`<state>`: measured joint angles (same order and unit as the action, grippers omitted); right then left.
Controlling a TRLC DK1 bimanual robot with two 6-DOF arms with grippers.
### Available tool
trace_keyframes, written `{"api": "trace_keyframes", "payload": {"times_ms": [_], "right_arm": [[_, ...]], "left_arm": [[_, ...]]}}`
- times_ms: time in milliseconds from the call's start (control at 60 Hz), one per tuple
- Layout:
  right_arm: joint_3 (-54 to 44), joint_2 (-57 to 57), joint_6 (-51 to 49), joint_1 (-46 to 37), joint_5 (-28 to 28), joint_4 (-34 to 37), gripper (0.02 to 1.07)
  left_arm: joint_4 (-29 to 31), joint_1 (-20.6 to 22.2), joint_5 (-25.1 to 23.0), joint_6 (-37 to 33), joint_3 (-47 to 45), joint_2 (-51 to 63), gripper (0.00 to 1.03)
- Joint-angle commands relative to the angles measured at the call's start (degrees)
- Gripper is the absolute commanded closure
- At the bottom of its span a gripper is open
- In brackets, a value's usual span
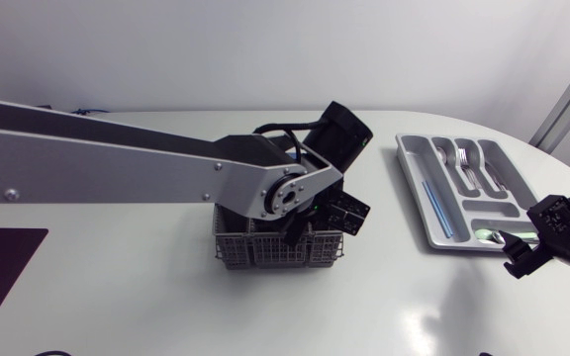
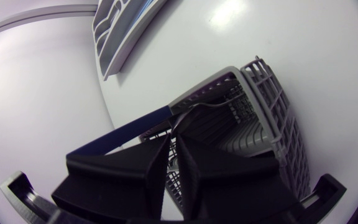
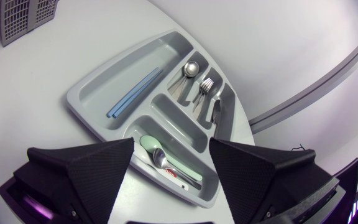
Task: Unload the cutlery basket into the drawer organizer.
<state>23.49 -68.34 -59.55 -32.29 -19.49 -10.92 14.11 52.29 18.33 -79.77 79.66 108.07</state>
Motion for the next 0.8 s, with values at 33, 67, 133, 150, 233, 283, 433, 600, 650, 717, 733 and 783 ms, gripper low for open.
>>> {"api": "trace_keyframes", "payload": {"times_ms": [33, 67, 133, 150, 233, 283, 433, 600, 650, 717, 733, 783], "right_arm": [[-1.42, -0.13, 1.01, 0.57, -0.11, -0.42, 0.2], [-1.42, -0.22, 1.01, 0.57, -0.11, -0.42, 0.2], [-1.51, -0.22, 0.93, 0.65, -0.11, -0.42, 0.2], [-1.51, -0.31, 0.93, 0.57, -0.11, -0.42, 0.2], [-1.6, -0.31, 0.84, 0.65, -0.11, -0.42, 0.2], [-1.6, -0.39, 0.75, 0.57, -0.11, -0.42, 0.2], [-1.6, -0.66, 0.4, 0.57, -0.11, -0.42, 0.2], [-1.51, -0.83, 0.22, 0.65, -0.11, -0.42, 0.2], [-1.51, -0.83, 0.22, 0.65, -0.11, -0.42, 0.2], [-1.51, -0.83, 0.22, 0.65, -0.11, -0.42, 0.2], [-1.51, -0.83, 0.22, 0.65, -0.11, -0.42, 0.2], [-1.6, -0.83, 0.22, 0.65, -0.11, -0.42, 0.2]], "left_arm": [[0.48, 0.53, 0.04, -2.06, 0.85, 1.7, 0.81], [0.39, 0.53, 0.04, -2.06, 0.94, 1.7, 0.81], [0.13, 0.53, 0.04, -2.15, 0.94, 1.88, 0.75], [-0.22, 0.53, 0.04, -2.15, 0.85, 1.88, 0.72], [-0.84, 0.53, 0.04, -2.24, 0.85, 2.06, 0.69], [-0.93, 0.53, 0.13, -2.32, 0.85, 2.23, 0.69], [-1.28, 0.71, 0.04, -2.32, 0.15, 2.76, 0.75], [-1.19, 1.06, 0.04, -2.32, -1.0, 2.41, 0.83], [-1.19, 1.23, 0.04, -2.32, -1.35, 2.14, 0.84], [-1.19, 1.5, 0.04, -2.15, -1.87, 1.62, 0.86], [-1.19, 1.5, 0.04, -2.15, -1.96, 1.62, 0.87], [-1.1, 1.58, -0.05, -2.15, -2.49, 1.44, 0.89]]}}
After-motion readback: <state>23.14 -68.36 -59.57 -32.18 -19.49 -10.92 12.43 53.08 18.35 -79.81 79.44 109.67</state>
